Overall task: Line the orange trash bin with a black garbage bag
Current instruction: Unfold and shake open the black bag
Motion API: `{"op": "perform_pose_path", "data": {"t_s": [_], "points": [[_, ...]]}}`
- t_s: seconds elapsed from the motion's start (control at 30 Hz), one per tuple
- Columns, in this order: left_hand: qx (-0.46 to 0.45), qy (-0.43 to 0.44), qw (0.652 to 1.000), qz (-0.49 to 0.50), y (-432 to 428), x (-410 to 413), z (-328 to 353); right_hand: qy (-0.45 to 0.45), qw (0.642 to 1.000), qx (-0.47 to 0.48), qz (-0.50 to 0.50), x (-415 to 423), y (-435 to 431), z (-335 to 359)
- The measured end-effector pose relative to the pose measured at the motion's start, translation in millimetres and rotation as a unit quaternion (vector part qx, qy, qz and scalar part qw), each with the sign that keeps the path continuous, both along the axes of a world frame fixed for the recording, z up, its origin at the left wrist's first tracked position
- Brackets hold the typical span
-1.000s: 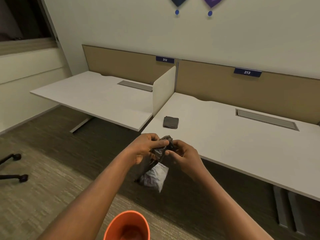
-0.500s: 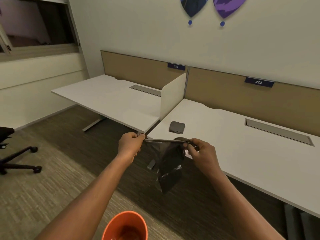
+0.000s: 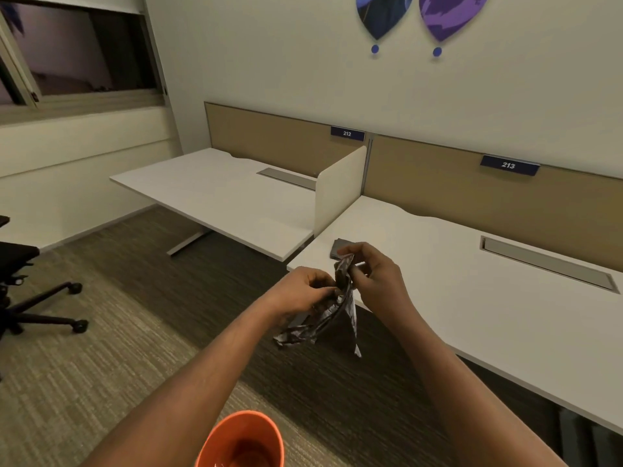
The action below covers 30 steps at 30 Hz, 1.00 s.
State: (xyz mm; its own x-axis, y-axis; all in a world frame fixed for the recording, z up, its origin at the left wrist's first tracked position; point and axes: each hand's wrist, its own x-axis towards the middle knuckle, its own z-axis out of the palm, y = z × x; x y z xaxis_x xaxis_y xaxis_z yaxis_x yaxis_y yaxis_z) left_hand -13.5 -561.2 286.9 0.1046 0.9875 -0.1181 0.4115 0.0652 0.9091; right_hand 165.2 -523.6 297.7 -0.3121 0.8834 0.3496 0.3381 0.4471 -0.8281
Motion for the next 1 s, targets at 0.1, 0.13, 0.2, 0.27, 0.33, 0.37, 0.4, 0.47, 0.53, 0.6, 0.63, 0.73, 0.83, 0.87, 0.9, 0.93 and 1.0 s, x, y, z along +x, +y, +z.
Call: {"op": "perform_pose_path", "data": {"t_s": [0.1,0.13,0.2,0.27,0.33,0.37,0.4,0.47,0.53,0.6,0.63,0.73,0.83,0.87,0.9,0.93,1.0], "points": [[-0.017,-0.081,0.995,0.059,-3,12,-9,0.104,0.988,-0.117,0.003,-3,-5,-5],[-0.022,-0.105,0.991,0.085,-4,16,-11,0.153,0.973,-0.175,0.010,-3,-7,-8],[-0.035,-0.154,0.979,0.128,-7,23,-17,0.222,0.938,-0.264,0.025,-4,-12,-12],[-0.059,-0.201,0.968,0.142,-11,28,-22,0.240,0.922,-0.301,0.038,-4,-16,-19],[-0.080,-0.256,0.954,0.136,-16,32,-27,0.210,0.933,-0.291,0.040,-5,-19,-24],[-0.086,-0.281,0.946,0.136,-18,33,-29,0.185,0.942,-0.277,0.036,-5,-20,-26],[-0.088,-0.296,0.941,0.140,-18,34,-30,0.161,0.951,-0.261,0.028,-6,-21,-27],[-0.090,-0.306,0.936,0.152,-19,35,-32,0.110,0.968,-0.226,0.003,-8,-22,-30],[-0.080,-0.262,0.949,0.156,-20,32,-30,0.063,0.980,-0.189,-0.027,-10,-23,-33],[-0.070,-0.221,0.960,0.156,-21,28,-30,0.043,0.984,-0.163,-0.051,-10,-23,-36],[-0.065,-0.223,0.959,0.160,-21,26,-31,0.036,0.985,-0.156,-0.058,-10,-22,-38],[-0.048,-0.207,0.956,0.201,-22,17,-32,0.029,0.986,-0.154,-0.059,-4,-20,-41],[-0.009,-0.149,0.957,0.247,-23,2,-31,0.042,0.984,-0.163,-0.064,4,-19,-40],[0.006,-0.123,0.959,0.257,-23,-3,-30,0.042,0.983,-0.164,-0.065,7,-18,-40],[0.021,-0.092,0.960,0.265,-24,-10,-28,0.037,0.984,-0.162,-0.067,9,-17,-40],[0.037,-0.052,0.961,0.269,-25,-16,-26,0.026,0.985,-0.154,-0.069,12,-17,-40],[0.079,0.038,0.960,0.264,-29,-30,-21,-0.001,0.989,-0.131,-0.069,17,-16,-39]]}}
